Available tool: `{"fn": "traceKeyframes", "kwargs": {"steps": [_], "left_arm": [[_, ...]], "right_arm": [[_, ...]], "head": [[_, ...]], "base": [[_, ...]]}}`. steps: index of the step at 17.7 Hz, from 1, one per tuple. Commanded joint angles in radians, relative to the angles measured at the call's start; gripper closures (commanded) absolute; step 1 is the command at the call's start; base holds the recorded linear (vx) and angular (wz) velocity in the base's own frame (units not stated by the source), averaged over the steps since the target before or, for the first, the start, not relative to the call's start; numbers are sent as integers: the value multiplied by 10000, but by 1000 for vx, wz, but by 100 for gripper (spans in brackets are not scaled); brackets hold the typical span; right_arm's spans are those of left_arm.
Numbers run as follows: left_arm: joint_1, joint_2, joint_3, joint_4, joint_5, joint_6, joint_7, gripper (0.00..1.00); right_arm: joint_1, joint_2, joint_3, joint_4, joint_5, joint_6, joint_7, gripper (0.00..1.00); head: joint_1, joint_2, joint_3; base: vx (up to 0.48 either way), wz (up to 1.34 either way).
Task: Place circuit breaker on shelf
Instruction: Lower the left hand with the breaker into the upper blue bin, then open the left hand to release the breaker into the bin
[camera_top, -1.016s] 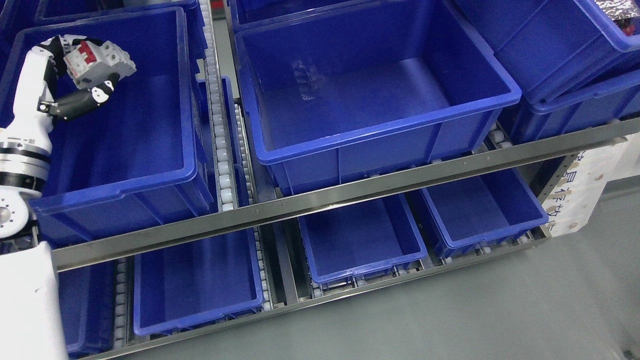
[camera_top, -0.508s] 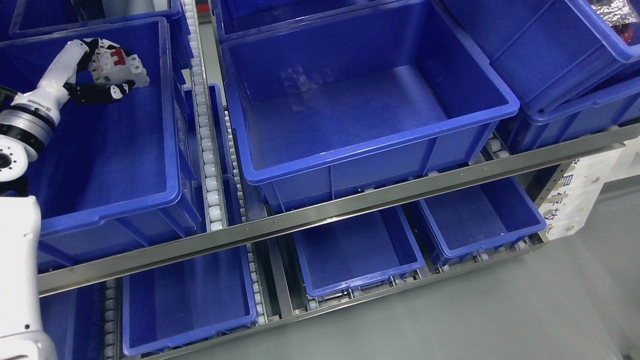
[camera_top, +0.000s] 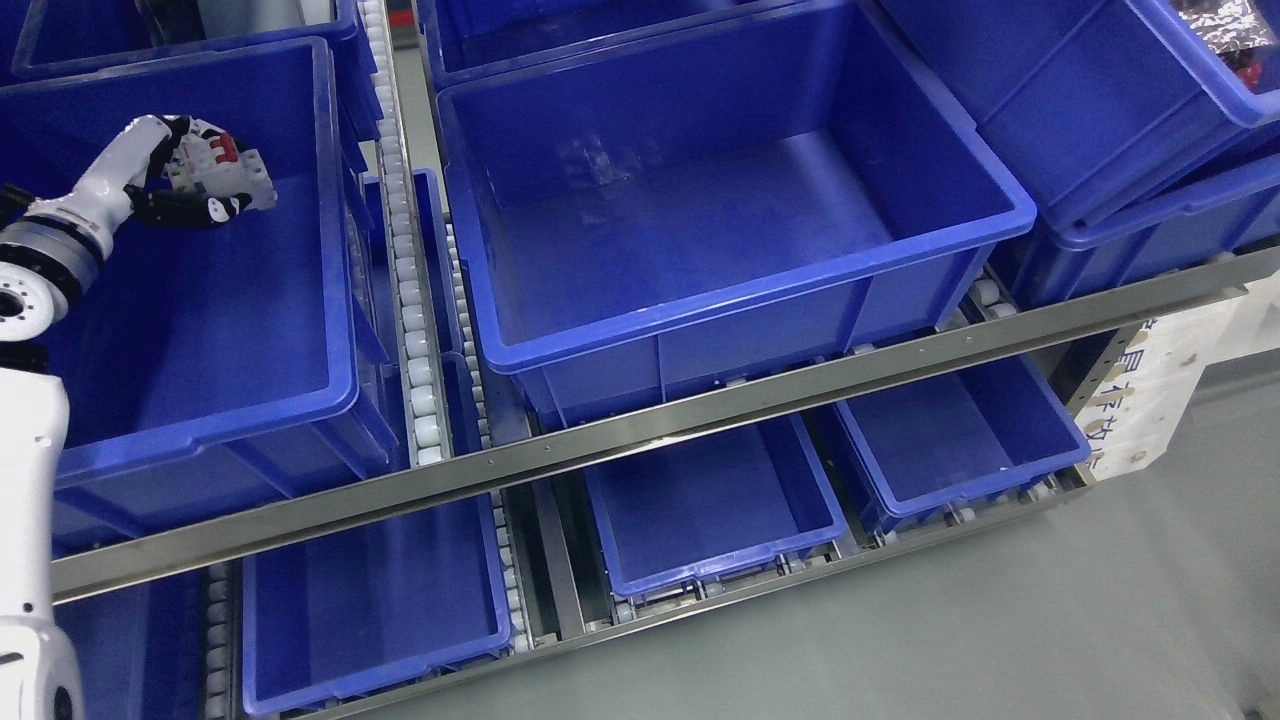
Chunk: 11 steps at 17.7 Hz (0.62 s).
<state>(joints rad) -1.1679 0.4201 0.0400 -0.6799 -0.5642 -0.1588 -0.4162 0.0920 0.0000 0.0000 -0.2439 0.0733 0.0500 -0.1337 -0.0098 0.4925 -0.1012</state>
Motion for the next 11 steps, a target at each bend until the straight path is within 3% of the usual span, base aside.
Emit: {"fn": "traceKeyframes", "kwargs": {"steps": [1,6,8,11], "left_arm": [[-301,217,-170,1997,-141,115,66,32],[-423,79,-1,1952,11,85,1382,11],[-897,-593,806,1784,499,69,2514,3],[-1512,-1834,2894,867,2567,69,3302,1]], "right_arm": [[0,-175,199,0,3,298,-28,0],[0,-175,199,0,3,283,-28,0],[0,-175,199,0,3,298,-28,0],[0,-175,199,0,3,298,-13,0]], "head": [[0,0,0],[0,0,0],[0,0,0],[0,0,0]], "base": [[0,0],[0,0],[0,0],[-2,-5]]}}
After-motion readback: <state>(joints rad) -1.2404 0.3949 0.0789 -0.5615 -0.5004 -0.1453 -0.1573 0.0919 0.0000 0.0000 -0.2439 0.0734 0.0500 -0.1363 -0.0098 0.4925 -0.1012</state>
